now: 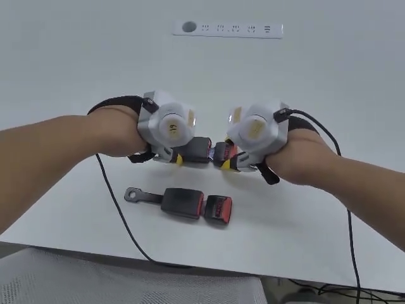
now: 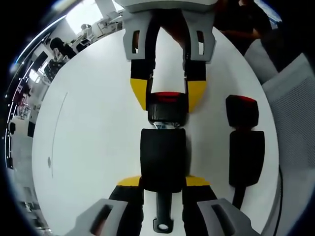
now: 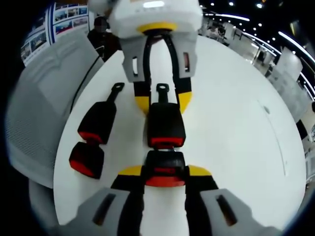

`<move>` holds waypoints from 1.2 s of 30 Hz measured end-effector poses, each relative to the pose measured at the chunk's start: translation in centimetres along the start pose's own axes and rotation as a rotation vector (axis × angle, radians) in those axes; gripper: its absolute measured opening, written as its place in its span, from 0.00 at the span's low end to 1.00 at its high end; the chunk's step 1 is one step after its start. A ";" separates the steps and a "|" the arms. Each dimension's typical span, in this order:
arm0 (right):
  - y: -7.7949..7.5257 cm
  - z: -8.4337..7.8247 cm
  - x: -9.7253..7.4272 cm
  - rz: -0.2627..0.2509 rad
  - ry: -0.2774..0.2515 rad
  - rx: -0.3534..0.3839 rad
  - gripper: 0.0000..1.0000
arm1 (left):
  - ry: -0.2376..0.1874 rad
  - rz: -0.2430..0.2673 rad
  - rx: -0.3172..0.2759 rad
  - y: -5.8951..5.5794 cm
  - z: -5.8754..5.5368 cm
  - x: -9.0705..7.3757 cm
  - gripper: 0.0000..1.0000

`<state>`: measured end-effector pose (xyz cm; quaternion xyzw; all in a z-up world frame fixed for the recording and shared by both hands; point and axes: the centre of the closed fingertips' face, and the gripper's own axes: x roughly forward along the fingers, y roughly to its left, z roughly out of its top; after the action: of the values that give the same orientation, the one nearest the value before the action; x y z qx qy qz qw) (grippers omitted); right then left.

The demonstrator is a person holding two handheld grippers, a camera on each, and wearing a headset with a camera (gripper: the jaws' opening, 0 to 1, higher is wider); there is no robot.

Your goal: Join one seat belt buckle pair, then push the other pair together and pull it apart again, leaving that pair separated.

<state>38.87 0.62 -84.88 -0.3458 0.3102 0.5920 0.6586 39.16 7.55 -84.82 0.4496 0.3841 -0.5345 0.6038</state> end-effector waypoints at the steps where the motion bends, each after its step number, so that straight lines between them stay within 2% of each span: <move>1: 0.0 0.0 0.0 0.001 -0.001 0.001 0.30 | -0.002 0.000 -0.002 0.0 0.0 0.0 0.30; 9: 0.1 -0.8 -0.8 -0.005 -0.002 0.002 0.30 | -0.004 0.003 -0.023 -0.1 -0.1 0.1 0.30; 19: 0.4 -1.8 -1.9 0.012 -0.002 0.003 0.31 | -0.003 -0.007 -0.022 -0.1 -0.1 0.1 0.30; 29: 1.0 -5.0 -4.2 -0.013 0.020 0.034 0.32 | -0.005 -0.009 -0.018 0.0 -0.2 0.2 0.31; 36: 1.4 -8.4 -6.7 -0.047 0.047 0.060 0.32 | 0.007 -0.011 -0.003 -0.1 0.0 0.2 0.31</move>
<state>36.78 -9.99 -84.24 -0.3469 0.3348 0.5587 0.6749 39.06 7.52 -85.03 0.4486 0.3893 -0.5356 0.6002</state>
